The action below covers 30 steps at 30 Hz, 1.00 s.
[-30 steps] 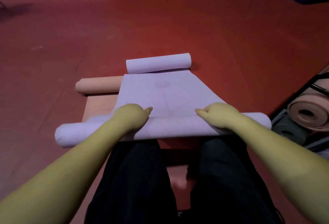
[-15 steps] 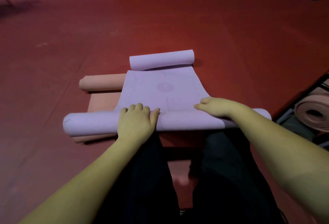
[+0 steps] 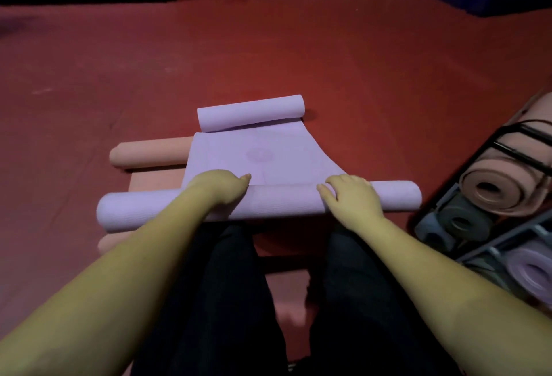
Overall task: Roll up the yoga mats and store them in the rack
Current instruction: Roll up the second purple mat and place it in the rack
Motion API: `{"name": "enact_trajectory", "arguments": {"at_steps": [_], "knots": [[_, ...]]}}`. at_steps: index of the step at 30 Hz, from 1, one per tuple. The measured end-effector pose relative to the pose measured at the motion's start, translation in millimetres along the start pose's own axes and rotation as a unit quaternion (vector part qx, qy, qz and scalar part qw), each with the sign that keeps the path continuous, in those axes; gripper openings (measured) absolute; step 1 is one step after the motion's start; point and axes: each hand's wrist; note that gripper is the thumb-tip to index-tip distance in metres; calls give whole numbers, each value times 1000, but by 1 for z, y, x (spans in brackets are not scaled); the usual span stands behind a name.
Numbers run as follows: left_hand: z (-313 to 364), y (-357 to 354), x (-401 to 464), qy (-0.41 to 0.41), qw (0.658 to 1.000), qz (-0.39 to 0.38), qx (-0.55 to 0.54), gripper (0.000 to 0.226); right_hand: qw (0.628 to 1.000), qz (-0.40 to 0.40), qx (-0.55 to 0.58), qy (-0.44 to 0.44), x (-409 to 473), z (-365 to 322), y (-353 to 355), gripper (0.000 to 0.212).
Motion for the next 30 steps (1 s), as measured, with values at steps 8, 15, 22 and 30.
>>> {"name": "enact_trajectory", "arguments": {"at_steps": [8,15,22,30], "knots": [[-7,-16,-11,-59,986,135,77,67,999,-32,-5,-38,23,-7,0,44],[-8,-44,-34,-55,963,256,61,62,990,-124,-8,-64,38,-13,8,49],[-6,0,-34,-52,965,252,51,60,972,-226,3,-62,57,-14,45,69],[-4,6,-50,-12,1000,-3,-5,65,900,-423,45,-94,52,-17,59,67]]}}
Point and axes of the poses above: each hand's wrist, its own x-axis towards the middle knuckle, its own y-axis out of the back of the hand, z = x × y, and after that the axes turned 2 degrees about z, right-handed
